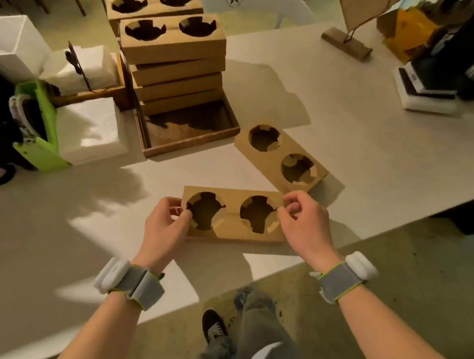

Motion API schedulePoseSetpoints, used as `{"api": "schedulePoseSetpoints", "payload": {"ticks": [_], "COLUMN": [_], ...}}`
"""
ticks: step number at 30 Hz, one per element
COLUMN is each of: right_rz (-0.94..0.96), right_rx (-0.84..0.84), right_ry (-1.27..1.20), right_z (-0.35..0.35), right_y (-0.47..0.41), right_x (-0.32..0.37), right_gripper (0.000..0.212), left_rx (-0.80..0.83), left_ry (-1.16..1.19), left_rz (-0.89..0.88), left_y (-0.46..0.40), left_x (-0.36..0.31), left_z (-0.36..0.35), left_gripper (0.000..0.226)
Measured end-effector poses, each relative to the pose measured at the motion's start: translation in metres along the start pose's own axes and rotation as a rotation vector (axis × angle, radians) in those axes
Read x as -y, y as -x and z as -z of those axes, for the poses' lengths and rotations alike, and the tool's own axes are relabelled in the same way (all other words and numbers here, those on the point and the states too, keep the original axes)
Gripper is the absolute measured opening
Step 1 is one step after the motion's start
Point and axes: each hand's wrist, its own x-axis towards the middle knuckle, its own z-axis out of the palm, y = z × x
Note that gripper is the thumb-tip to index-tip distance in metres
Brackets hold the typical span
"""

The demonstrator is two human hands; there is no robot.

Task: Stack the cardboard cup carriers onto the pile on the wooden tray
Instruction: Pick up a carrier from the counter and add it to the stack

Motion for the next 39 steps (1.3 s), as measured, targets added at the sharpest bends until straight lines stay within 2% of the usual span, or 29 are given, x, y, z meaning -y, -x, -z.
{"api": "schedulePoseSetpoints", "payload": {"ticks": [11,24,28,31,39], "right_rz": [0.104,0.424,0.424,0.403,0.318], "right_rx": [0.020,0.020,0.083,0.096,0.123], "right_ry": [-0.123,-0.320,-0.368,-0.370,-0.364], "right_z": [0.001,0.014,-0.002,-0.015,-0.051], "right_y": [-0.064,-0.250,-0.314,-0.349,-0.389], "right_x": [0.079,0.255,0.293,0.306,0.300], "right_gripper": [0.009,0.027,0.029,0.041,0.041], "left_rx": [-0.074,-0.345,-0.383,-0.376,-0.394], "left_ry": [0.094,0.251,0.246,0.242,0.236], "left_rz": [-0.064,-0.265,-0.256,-0.226,-0.159], "left_y": [-0.046,-0.178,-0.234,-0.269,-0.332], "left_x": [-0.053,-0.175,-0.210,-0.221,-0.204], "left_z": [0.056,0.141,0.159,0.165,0.160], "left_gripper": [0.016,0.012,0.012,0.015,0.017]}}
